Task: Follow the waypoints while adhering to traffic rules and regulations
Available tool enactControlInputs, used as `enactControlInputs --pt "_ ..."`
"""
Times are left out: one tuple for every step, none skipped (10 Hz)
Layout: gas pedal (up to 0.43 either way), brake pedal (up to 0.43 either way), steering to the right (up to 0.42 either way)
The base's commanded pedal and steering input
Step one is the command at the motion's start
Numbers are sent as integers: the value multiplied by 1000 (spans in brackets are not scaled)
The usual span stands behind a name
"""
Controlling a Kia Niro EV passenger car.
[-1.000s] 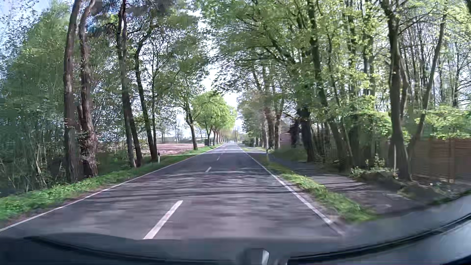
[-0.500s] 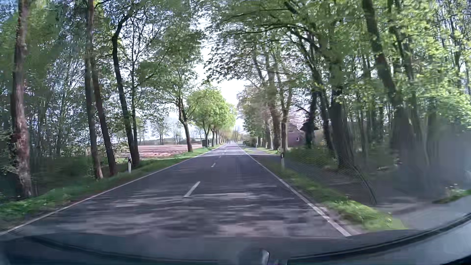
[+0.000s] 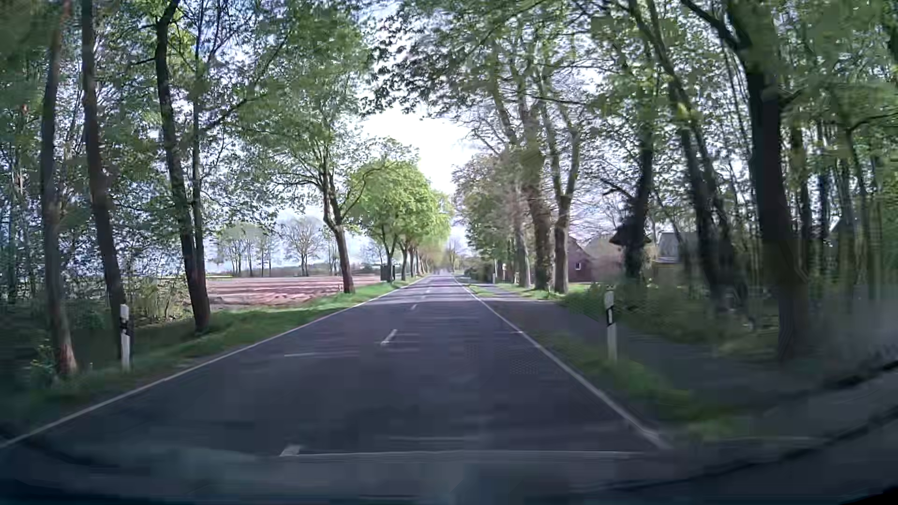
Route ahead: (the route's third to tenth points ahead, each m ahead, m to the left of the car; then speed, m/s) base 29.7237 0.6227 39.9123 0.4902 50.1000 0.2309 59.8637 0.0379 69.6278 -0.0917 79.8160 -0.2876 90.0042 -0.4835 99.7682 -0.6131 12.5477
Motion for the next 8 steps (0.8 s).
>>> enactControlInputs --pt "67 0 -5" --pt "67 0 -4" --pt "67 0 -4" --pt "67 0 -4" --pt "67 0 -4" --pt "67 0 -4" --pt "67 0 -4" --pt "67 0 -4"
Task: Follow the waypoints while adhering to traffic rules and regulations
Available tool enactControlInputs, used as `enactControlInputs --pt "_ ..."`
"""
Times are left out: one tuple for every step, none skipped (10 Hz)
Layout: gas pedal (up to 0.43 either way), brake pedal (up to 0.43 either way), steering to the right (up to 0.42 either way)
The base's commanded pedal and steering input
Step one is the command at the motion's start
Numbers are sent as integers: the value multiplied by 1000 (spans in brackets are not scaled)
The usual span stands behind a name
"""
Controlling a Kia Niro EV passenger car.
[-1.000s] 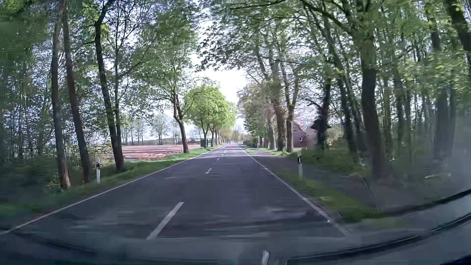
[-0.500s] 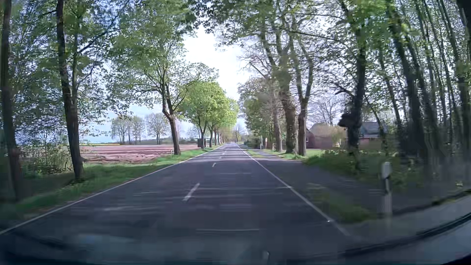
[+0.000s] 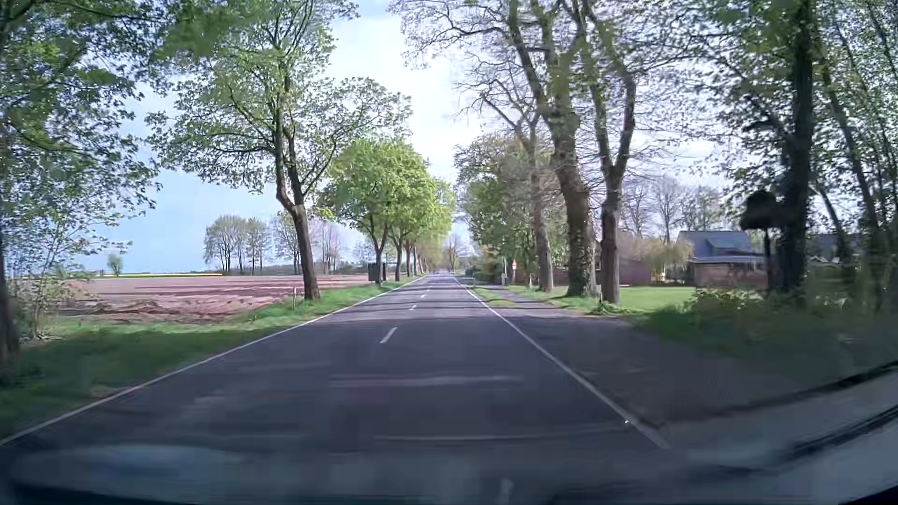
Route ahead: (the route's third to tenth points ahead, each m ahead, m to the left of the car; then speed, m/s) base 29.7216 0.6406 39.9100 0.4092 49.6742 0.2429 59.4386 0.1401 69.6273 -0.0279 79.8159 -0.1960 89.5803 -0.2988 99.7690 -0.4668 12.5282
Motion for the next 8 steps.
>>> enactControlInputs --pt "67 0 -4" --pt "67 0 -4" --pt "67 0 -4" --pt "67 0 -4" --pt "67 0 -4" --pt "67 0 -4" --pt "67 0 -4" --pt "67 0 -4"
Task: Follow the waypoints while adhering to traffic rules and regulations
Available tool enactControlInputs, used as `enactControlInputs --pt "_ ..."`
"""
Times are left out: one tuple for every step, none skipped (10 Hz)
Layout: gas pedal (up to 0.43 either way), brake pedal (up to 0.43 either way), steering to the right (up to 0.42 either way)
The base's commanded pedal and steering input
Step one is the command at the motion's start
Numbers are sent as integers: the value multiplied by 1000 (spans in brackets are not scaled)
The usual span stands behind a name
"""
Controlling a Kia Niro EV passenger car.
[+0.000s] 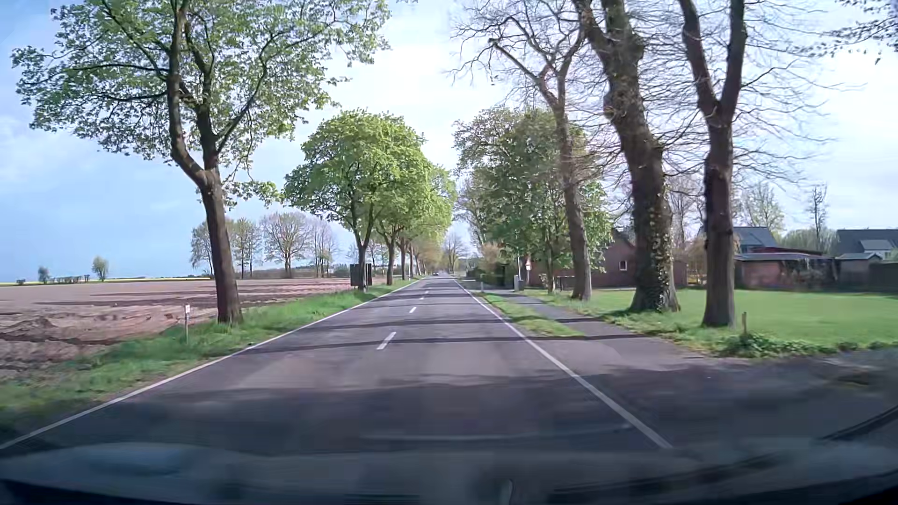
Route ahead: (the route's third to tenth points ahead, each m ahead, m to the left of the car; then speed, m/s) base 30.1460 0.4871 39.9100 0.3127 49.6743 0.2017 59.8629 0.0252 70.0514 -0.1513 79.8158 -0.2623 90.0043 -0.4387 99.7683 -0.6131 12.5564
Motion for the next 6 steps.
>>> enactControlInputs --pt "67 0 -4" --pt "67 0 -4" --pt "67 0 -4" --pt "67 0 -4" --pt "67 0 -4" --pt "67 0 -3"
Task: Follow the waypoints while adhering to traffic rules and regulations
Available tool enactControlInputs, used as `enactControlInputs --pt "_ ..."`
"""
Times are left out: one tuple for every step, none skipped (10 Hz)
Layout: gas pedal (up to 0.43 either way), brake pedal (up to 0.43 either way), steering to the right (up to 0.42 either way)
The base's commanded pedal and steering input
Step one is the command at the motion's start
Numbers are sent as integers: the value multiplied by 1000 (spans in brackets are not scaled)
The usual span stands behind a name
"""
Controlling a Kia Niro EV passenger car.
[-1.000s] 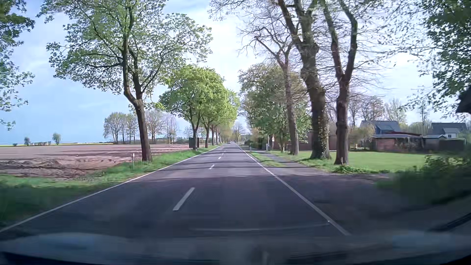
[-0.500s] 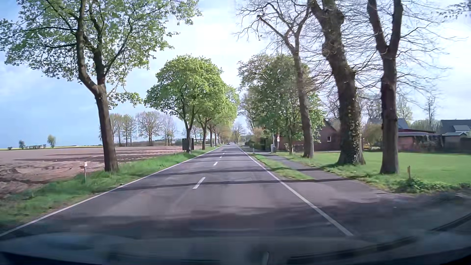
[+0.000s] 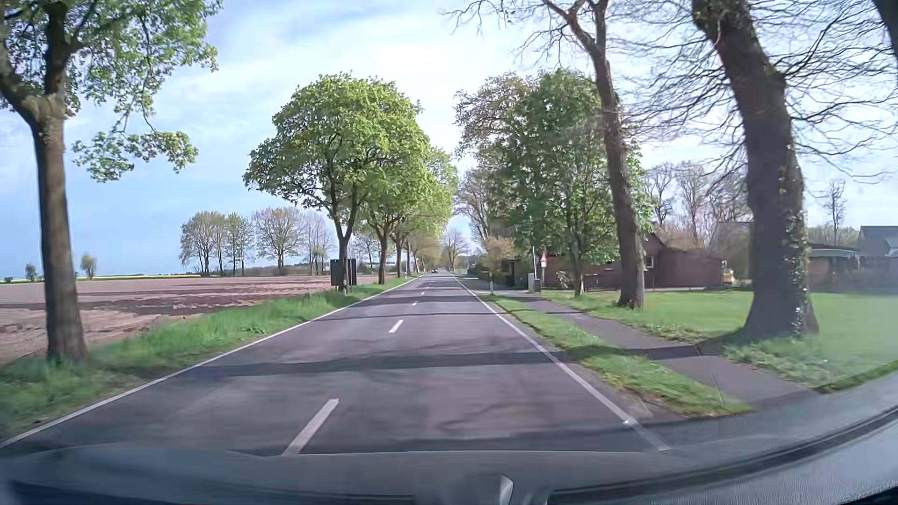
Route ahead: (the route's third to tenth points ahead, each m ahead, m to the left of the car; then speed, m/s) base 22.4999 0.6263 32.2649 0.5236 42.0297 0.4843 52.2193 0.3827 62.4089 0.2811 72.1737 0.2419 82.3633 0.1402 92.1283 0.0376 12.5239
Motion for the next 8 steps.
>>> enactControlInputs --pt "67 0 -3" --pt "67 0 -3" --pt "67 0 -4" --pt "67 0 -4" --pt "67 0 -4" --pt "67 0 -4" --pt "59 0 -4" --pt "59 0 -4"
